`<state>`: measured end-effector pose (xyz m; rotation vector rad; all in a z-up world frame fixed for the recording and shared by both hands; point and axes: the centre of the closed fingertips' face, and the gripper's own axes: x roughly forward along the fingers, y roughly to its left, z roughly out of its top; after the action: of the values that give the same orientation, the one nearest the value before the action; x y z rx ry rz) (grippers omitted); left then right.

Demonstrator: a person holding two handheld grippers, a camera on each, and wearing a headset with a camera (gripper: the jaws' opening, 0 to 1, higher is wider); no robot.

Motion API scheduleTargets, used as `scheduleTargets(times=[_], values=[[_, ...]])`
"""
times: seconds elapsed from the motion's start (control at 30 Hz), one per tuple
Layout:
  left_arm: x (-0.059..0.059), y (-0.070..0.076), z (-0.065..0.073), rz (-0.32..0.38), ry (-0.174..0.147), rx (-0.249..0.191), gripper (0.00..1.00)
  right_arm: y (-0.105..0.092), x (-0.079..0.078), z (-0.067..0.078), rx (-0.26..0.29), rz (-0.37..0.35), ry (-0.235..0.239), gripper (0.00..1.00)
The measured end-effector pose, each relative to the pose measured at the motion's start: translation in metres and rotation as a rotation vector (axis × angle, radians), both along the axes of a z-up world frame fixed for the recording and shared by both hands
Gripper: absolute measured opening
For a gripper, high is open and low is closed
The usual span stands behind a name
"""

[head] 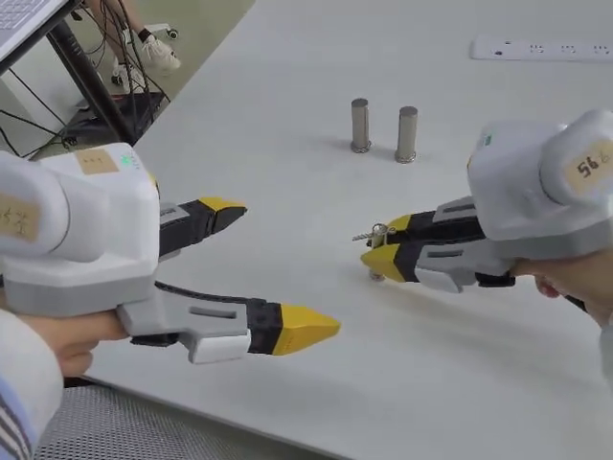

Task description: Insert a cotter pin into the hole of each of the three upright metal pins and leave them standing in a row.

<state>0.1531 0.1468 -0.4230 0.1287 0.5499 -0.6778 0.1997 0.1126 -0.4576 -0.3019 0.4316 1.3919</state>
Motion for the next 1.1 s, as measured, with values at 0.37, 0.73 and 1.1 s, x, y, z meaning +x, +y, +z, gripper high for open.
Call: scheduleTargets(times=[0.37, 0.73, 1.1], values=[[0.002, 0.002, 0.000, 0.030, -0.004, -0.010, 0.96, 0.010, 0.015, 0.007, 0.039, -0.128, -0.021, 0.04], [0.004, 0.010, 0.002, 0.057, -0.022, -0.012, 0.97, 0.006, 0.033, 0.001, 0.046, -0.284, 0.062, 0.04], [0.001, 0.011, 0.000, 0.060, -0.015, -0.006, 0.97, -0.003, 0.050, -0.001, 0.020, -0.381, -0.014, 0.04]])
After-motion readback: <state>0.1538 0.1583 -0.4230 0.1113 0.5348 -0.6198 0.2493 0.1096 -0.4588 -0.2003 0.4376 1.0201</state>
